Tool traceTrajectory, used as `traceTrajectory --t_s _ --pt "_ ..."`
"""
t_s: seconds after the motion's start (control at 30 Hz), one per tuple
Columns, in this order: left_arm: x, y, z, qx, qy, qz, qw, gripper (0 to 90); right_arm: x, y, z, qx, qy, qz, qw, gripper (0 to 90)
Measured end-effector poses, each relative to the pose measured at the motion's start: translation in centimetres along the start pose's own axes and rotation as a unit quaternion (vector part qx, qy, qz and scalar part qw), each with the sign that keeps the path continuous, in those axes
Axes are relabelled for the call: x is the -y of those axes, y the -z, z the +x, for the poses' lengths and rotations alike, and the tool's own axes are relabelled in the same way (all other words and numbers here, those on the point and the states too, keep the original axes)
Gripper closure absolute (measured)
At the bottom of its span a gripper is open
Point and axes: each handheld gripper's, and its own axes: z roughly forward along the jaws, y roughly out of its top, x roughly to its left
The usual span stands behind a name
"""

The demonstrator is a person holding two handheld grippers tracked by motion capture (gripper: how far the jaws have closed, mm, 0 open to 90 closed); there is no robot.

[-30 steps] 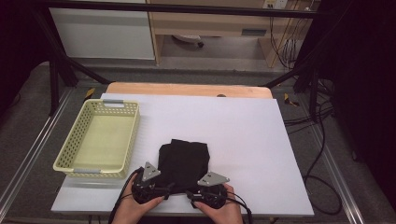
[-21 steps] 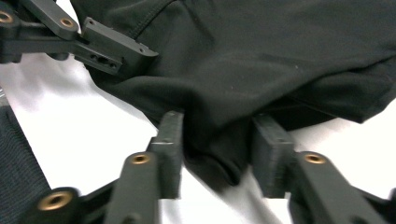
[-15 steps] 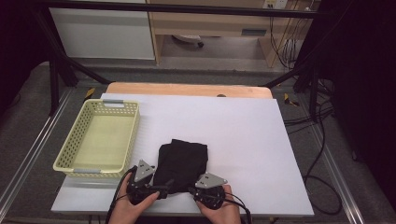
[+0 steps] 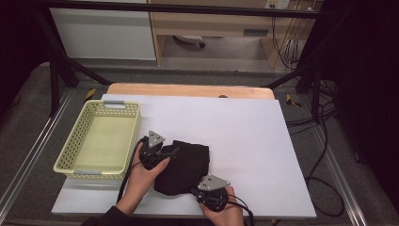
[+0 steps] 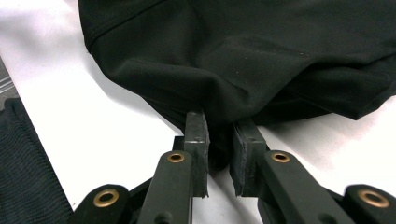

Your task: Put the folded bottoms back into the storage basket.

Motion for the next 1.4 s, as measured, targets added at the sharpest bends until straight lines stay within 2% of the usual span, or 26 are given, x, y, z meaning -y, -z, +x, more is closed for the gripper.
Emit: traceTrajectory --t_s 0.03,0.13,0.23,0.27,0.33,0.37,0.43,0.47,0.5,0.57,0.63,0.7,0.73,0.77,0.83,0.93,1.1,1.3,1.4 --pt "0.3 -0.8 0.5 -0.004 0.012 0.01 0.9999 25.9 0.0 0.0 0.0 0.0 0.0 0.0 1.0 78.7" --pt "0.7 -1.2 0.9 -0.014 0.01 0.017 0.9997 27.6 0.0 0.0 0.0 -0.001 0.001 0.0 1.0 78.7" --pt "1.2 -1.6 1.6 -0.022 0.021 0.018 0.9994 27.3 0.0 0.0 -0.1 -0.002 0.002 0.001 1.0 78.5" --pt "1.6 -2.0 1.9 -0.015 0.031 0.03 0.9989 24.9 0.0 0.0 0.0 -0.002 0.002 0.001 1.0 78.5" --pt "1.8 -2.2 2.0 -0.008 0.031 0.035 0.9989 24.0 0.0 0.0 0.0 -0.001 0.003 0.001 1.0 78.5" --pt "1.9 -2.4 2.0 -0.001 0.038 0.044 0.9983 24.1 0.0 0.0 0.0 -0.001 0.003 0.001 1.0 78.5" --pt "2.2 -2.6 2.0 0.014 0.043 0.046 0.9979 32.1 0.0 -0.1 0.0 -0.001 0.004 0.001 1.0 78.5" --pt "2.3 -2.7 2.1 0.026 0.052 0.044 0.9973 36.5 0.0 -0.1 0.0 -0.001 0.006 0.001 1.0 78.4" --pt "2.4 -2.7 2.1 0.035 0.063 0.042 0.9965 36.5 0.0 -0.1 0.0 -0.001 0.006 0.001 1.0 78.4" --pt "2.5 -2.8 2.0 0.034 0.057 0.04 0.997 37.9 0.0 -0.1 0.0 -0.001 0.007 0.002 1.0 78.4" --pt "2.5 -2.8 1.9 0.039 0.056 0.038 0.9969 44.9 0.0 -0.1 0.0 -0.002 0.006 0.002 1.0 78.4" --pt "2.4 -3.0 1.7 0.058 0.057 0.035 0.9961 50.9 -0.1 -0.1 0.0 -0.002 0.008 0.002 1.0 78.6" --pt "2.4 -3.1 1.6 0.069 0.054 0.034 0.9956 57.1 -0.1 -0.1 -0.1 -0.002 0.009 0.002 1.0 78.7" --pt "2.4 -3.1 1.6 0.069 0.054 0.034 0.9956 61.9 -0.1 -0.1 -0.1 -0.002 0.012 0.003 0.9999 78.8" --pt "2.4 -3.1 1.6 0.079 0.063 0.035 0.9943 71.5 -0.1 -0.1 -0.1 -0.003 0.016 0.003 0.9999 79.1" --pt "2.0 -2.7 1.5 0.083 0.067 0.027 0.994 76.6 -0.2 0.0 -0.2 -0.008 0.022 0.002 0.9997 79.5" --pt "1.1 -2.0 1.4 0.096 0.074 0.015 0.9926 79.0 -0.6 0.4 -0.3 -0.011 0.024 -0.002 0.9997 79.9" --pt "-1.3 -0.9 0.3 0.108 0.051 0.006 0.9928 80.1 -1.8 1.2 -0.5 -0.008 0.036 -0.013 0.9993 80.1" --pt "-1.9 -0.7 0.1 0.109 0.043 0.004 0.9931 80.3 -2.1 1.5 -0.9 -0.009 0.038 -0.015 0.9991 80.2"
